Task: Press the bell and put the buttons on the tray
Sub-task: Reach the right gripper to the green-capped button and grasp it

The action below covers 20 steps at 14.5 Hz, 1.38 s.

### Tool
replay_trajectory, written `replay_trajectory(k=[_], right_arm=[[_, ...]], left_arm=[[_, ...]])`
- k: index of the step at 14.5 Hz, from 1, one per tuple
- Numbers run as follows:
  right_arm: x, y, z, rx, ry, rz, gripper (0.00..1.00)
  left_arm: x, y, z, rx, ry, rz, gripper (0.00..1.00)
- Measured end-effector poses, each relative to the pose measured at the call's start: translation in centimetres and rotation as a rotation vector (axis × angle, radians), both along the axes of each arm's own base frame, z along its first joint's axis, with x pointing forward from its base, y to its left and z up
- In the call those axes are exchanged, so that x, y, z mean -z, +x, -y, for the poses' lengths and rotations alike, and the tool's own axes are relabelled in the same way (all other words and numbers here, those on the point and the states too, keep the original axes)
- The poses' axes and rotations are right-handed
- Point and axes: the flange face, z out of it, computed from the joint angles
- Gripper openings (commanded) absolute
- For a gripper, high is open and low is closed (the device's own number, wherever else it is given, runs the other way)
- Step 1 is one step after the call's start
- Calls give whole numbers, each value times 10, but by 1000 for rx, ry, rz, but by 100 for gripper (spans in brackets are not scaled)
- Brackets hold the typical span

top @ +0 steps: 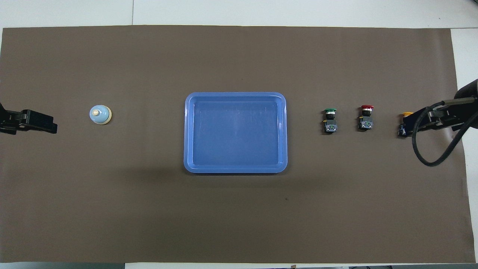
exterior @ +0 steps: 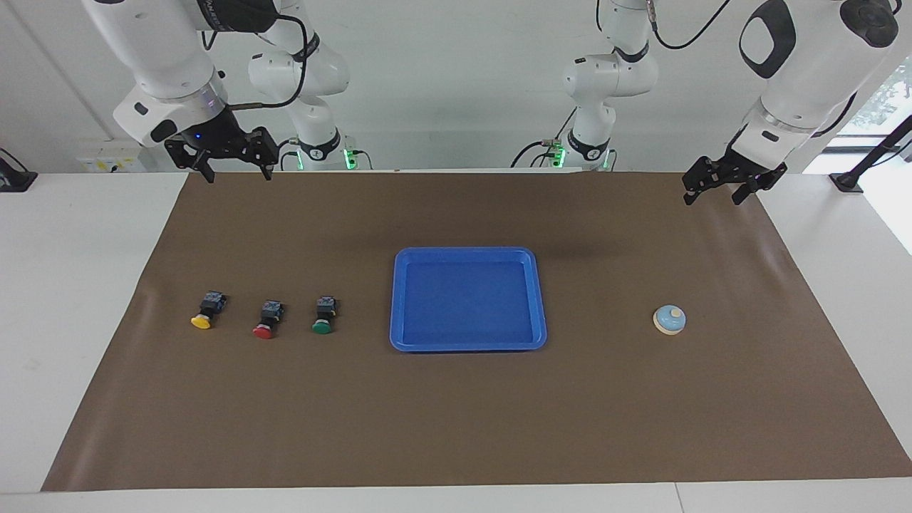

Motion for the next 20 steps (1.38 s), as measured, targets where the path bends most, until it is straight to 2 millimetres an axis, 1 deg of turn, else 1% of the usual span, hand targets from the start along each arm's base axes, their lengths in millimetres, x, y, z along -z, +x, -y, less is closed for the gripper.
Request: replay_trajectory(k=[2,4,7,9,10,13,16,18,20], right_arm=[[13,0,-2,-3,7,31,100],[33,-2,-6,-11,9,65,100],[70,-8,-9,-18,8,82,100],[94,-4,-10,-19,9,86,100],[106,1,-10,-18,10,89,100],[155,25,-13,12,15,101,100],[208,45,-31,35,22,138,100],[242,44,-38,36,31,182,100],[270,40,-44,47,33,186,100]], left_arm=[[0,0,0,0,0,0,100],[0,0,-1,-1,0,0,100],[0,0,-3,-6,0,0,100],[0,0,-4,-7,0,0,100],[0,0,-4,-7,0,0,100],[0,0,-4,-7,0,0,100],[0,0,-4,-7,0,0,100],[0,0,-4,-7,0,0,100],[0,0,-4,-7,0,0,100]])
